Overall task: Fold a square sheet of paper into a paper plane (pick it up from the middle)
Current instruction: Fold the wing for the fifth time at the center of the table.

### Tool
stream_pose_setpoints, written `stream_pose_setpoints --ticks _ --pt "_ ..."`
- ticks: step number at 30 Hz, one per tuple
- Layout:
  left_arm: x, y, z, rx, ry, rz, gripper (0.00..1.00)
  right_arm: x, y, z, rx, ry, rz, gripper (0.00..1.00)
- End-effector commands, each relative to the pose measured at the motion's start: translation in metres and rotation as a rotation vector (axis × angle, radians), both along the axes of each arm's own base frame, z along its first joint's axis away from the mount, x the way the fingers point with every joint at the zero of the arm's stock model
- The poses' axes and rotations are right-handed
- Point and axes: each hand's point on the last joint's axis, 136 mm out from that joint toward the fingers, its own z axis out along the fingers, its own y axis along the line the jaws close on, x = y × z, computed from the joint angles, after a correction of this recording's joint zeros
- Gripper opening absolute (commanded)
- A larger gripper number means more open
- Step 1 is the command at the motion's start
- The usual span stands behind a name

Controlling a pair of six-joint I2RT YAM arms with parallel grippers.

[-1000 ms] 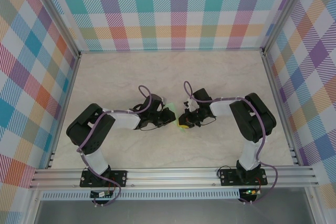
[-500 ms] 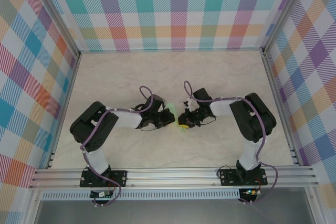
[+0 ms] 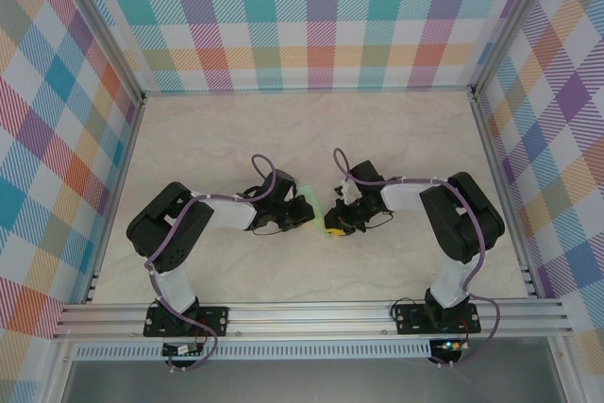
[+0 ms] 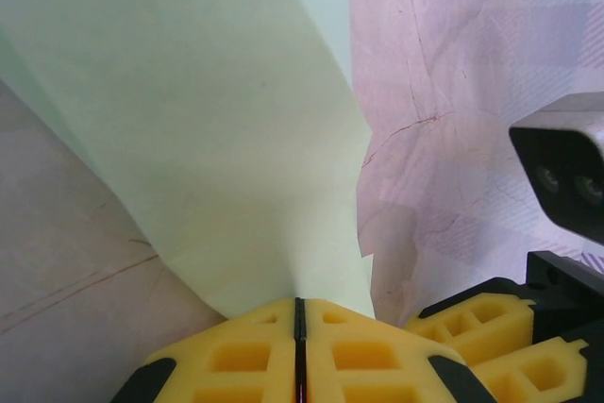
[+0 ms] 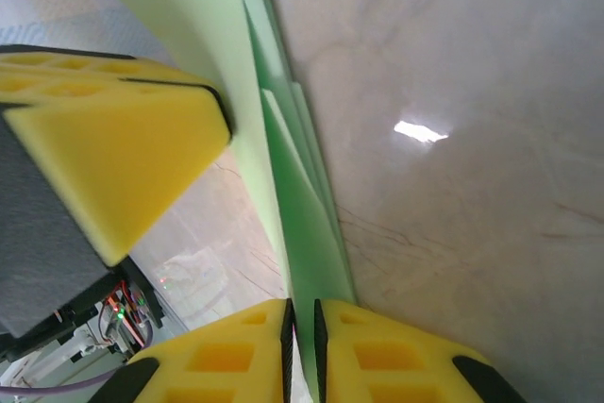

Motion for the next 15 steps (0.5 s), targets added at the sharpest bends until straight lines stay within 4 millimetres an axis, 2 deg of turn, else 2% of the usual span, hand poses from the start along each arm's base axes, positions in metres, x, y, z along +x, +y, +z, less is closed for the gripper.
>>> stream_pose_setpoints --ticks 1,8,15 --pt "-0.006 0.006 -0.015 0.064 0.026 0.002 0.09 -0.013 -0.006 -0.006 -0.024 0.042 0.008 0.13" --pt "-0.006 0.007 -0.015 0.064 0.026 0.005 0.09 -0.015 -0.011 -0.021 -0.067 0.065 0.012 0.1" --pt "-0.006 0.008 -0.016 0.068 0.028 0.008 0.09 -0.016 -0.012 -0.004 -0.054 0.025 0.023 0.13"
